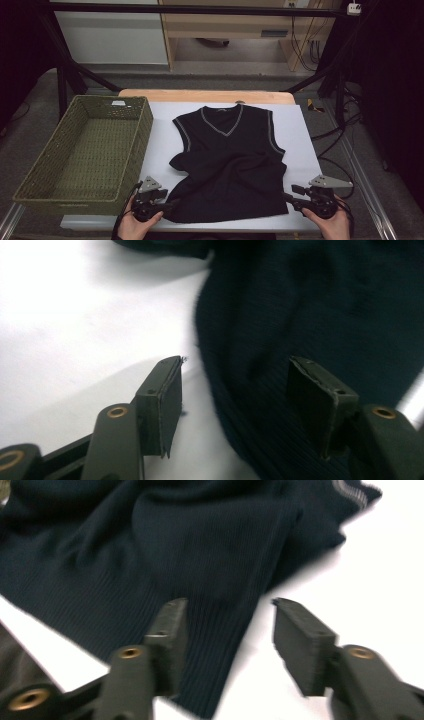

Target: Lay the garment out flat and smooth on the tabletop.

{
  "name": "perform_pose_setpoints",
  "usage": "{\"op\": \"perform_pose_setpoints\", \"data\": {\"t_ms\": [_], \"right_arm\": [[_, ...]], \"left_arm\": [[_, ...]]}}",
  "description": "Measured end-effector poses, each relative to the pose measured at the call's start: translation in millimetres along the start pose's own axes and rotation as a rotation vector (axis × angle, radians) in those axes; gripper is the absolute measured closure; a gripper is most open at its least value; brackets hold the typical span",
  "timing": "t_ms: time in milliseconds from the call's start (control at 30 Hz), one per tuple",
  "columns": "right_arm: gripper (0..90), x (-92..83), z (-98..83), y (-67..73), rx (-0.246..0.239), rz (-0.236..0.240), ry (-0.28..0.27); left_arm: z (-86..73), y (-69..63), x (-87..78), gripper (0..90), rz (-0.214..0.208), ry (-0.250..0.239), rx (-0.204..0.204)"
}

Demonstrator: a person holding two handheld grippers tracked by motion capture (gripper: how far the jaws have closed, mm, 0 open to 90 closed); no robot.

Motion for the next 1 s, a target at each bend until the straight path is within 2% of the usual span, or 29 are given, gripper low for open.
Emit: {"op": "perform_pose_setpoints", "data": {"t_ms": [133, 167, 233, 267, 300, 333, 367, 400, 433, 467, 533, 700, 733, 800, 867, 1000], "right_arm": [[45.0, 22.0, 8.7, -4.7, -0.008, -0.022, 0.016], [46.6, 28.1, 10.5, -5.6, -0.01, -0.022, 0.02], [54.3, 38.7, 13.4, -6.7, -0.015, -0.017, 0.045], [60.3, 42.7, 14.4, -6.4, -0.013, -0.023, 0.058], [69.9, 45.6, 14.1, -6.1, -0.015, -0.028, 0.068], [76.4, 47.0, 13.0, -5.1, -0.027, -0.022, 0.096], [80.6, 46.9, 12.1, -4.3, -0.036, -0.025, 0.098], [86.7, 44.4, 11.1, -3.2, -0.041, -0.026, 0.101], [87.3, 39.3, 10.3, -2.7, -0.038, -0.019, 0.102], [87.8, 30.8, 9.1, -1.8, -0.014, -0.003, 0.094], [88.1, 15.8, 6.2, -1.0, -0.003, 0.015, 0.076], [88.3, -29.0, -11.8, 7.1, 0.004, 0.062, 0.053], [88.2, -35.1, -16.2, 8.5, 0.006, 0.07, 0.065], [86.5, -41.0, -23.3, 10.6, 0.018, 0.082, 0.096], [77.7, -40.5, -26.4, 9.5, 0.014, 0.069, 0.093], [54.5, -32.0, -17.2, 3.2, 0.02, 0.021, 0.029]], "left_arm": [[0.6, 4.4, -0.5, 52.2, 0.005, -0.001, -0.014], [-0.2, 5.0, -1.2, 55.4, 0.001, 0.0, -0.033], [-0.9, 4.9, -1.4, 69.4, -0.032, 0.015, -0.047], [-1.4, 3.8, -1.3, 73.7, -0.033, 0.019, -0.042], [-1.5, 1.7, -1.7, 77.1, -0.027, 0.025, -0.033], [-1.3, 0.5, -2.2, 79.0, -0.023, 0.026, -0.027], [-1.2, -0.2, -3.8, 80.1, -0.021, 0.029, -0.02], [-1.4, -0.4, -5.9, 80.9, -0.027, 0.029, -0.022], [-2.3, -0.4, -10.1, 81.3, -0.033, 0.025, -0.024], [-3.1, -0.6, -13.7, 81.5, -0.034, 0.022, -0.023], [-5.8, -2.3, -26.7, 81.7, -0.059, -0.003, -0.029], [-19.3, -15.3, -56.8, 81.4, -0.091, -0.042, -0.001], [-22.3, -18.4, -59.3, 80.1, -0.093, -0.041, 0.005], [-23.3, -19.8, -60.9, 71.8, -0.063, -0.066, 0.027], [-18.7, -17.6, -58.4, 51.6, -0.043, -0.096, 0.027], [-8.8, -16.7, -43.2, 32.4, -0.005, -0.076, 0.047]]}}
Point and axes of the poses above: each handheld gripper's, and its own axes: x roughly forward along the jaws, z roughly out of its top, y roughly to its left, the point moved 2 cm from there along x, roughly forward along the jaws, and after that the axes turned 7 degrees about y, right-handed, at the moved point
